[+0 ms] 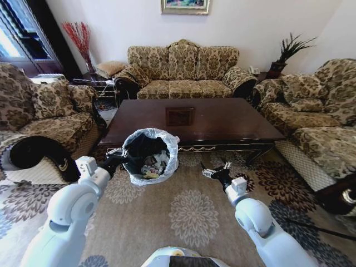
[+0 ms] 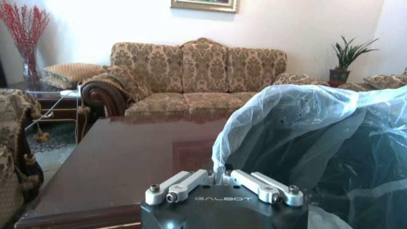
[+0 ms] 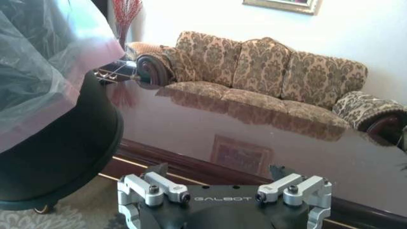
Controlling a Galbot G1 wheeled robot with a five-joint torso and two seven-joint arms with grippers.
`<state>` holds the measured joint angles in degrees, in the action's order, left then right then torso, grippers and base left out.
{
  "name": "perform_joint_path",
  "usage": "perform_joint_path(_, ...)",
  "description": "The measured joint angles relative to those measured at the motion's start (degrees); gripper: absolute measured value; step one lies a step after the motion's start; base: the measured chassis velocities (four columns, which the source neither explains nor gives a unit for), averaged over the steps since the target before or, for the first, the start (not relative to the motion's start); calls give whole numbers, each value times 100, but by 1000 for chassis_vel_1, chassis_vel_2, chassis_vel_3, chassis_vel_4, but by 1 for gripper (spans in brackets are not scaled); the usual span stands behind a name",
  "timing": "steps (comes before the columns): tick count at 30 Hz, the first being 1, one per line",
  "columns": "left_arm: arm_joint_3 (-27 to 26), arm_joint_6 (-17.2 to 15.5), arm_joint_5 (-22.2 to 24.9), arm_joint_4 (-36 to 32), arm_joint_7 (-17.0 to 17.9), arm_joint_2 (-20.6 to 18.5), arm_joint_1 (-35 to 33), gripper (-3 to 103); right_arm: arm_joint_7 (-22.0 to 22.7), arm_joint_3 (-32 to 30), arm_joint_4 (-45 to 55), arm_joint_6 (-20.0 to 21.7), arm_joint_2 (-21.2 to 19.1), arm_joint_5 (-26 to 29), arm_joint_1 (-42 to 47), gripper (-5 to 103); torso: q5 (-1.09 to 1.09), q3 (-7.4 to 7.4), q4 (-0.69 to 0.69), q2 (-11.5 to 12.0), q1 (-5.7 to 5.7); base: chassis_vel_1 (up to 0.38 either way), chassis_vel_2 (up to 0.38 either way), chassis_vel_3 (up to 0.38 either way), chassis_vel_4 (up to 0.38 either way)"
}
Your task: Move to the front of the table and place the trash on the table into the trash bin.
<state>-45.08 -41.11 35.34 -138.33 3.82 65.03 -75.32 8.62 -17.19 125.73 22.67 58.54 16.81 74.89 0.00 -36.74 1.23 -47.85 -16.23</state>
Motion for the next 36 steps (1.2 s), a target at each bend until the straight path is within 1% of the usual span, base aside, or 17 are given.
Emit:
perform_joint_path(2, -23, 25, -25, 8, 0, 18, -12, 1, 0, -15, 0, -5, 0, 5, 3, 100, -1, 0, 1, 0, 0, 0, 0, 0, 0)
perform_joint_path(3, -121, 142, -142, 36, -11, 95, -58, 1, 1, -88, 9, -35, 3, 38, 19, 100, 2, 0, -1, 0, 0, 0, 0, 0, 0)
perform_joint_path(4, -427, 486, -520, 149, 7, 349, -200, 1, 10, -363, 63, -137, 18, 155, 85, 100, -3, -1, 0, 0, 0, 0, 0, 0, 0)
perform_joint_path(5, -574, 649, -658, 186, 32, 443, -246, 1, 25, -591, 112, -222, 30, 249, 135, 100, -1, 0, 8, 0, 0, 0, 0, 0, 0)
perform_joint_path(7, -597, 706, -668, 188, 39, 469, -258, 1, 27, -680, 133, -262, 36, 288, 156, 100, 2, 0, 8, 0, 0, 0, 0, 0, 0)
perform_joint_path(8, -642, 853, -670, 195, 60, 534, -296, 1, 44, -1102, 230, -435, 63, 478, 257, 100, 0, 0, 8, 0, 1, 0, 0, 0, 0)
perform_joint_path(9, -642, 853, -670, 195, 60, 534, -296, 1, 44, -1102, 230, -435, 63, 478, 257, 100, 0, 0, 8, 0, 1, 0, 0, 0, 0)
perform_joint_path(10, -647, 872, -675, 197, 62, 543, -303, 1, 58, -1343, 289, -527, 72, 609, 312, 100, -5, 0, -1, 0, 0, 0, 0, 0, 0)
perform_joint_path(11, -660, 875, -681, 197, 62, 543, -306, 1, 56, -1438, 308, -550, 68, 721, 327, 100, -2, 0, -3, 0, 0, 0, 0, 0, 0)
perform_joint_path(16, -685, 743, -720, 195, 58, 548, -367, 1, 41, -1519, 333, -584, 79, 796, 398, 100, -1, 0, 0, 0, 0, 0, 0, 0, 0)
perform_joint_path(21, -736, 570, -1009, 464, 38, 542, -509, 1, -14, -1741, 334, -629, 145, 884, 462, 100, -1, 0, 4, 0, 0, 0, 0, 0, 0)
perform_joint_path(29, -617, 704, -1275, 1847, 32, 618, -475, 1, -134, -2144, 279, -787, 179, 1097, 600, 100, -1, 0, 1, 0, 0, 0, 0, 0, 0)
perform_joint_path(30, -534, 828, -1342, 2464, 30, 689, -406, 1, -201, -2240, 234, -868, 198, 1114, 697, 100, -1, 0, 2, 0, 0, 0, 0, 0, 0)
perform_joint_path(31, -511, 903, -1380, 2688, 31, 717, -378, 1, -225, -2270, 216, -896, 214, 1115, 729, 100, -1, 0, 2, 0, 0, 0, 0, 0, 0)
perform_joint_path(32, -460, 1234, -1489, 3358, 30, 790, -281, 1, -279, -2336, 176, -965, 271, 1116, 815, 100, -1, 0, 2, 0, 0, 0, 0, 0, 0)
perform_joint_path(33, -460, 1234, -1489, 3358, 30, 790, -281, 1, -279, -2336, 176, -965, 271, 1116, 815, 100, -1, 0, 2, 0, 0, 0, 0, 0, 0)
perform_joint_path(36, -429, 1791, -1676, 4478, 52, 906, -84, 1, -328, -2406, 131, -1094, 348, 1115, 1001, 100, -3, 0, 1, 0, 0, 0, 0, 0, 0)
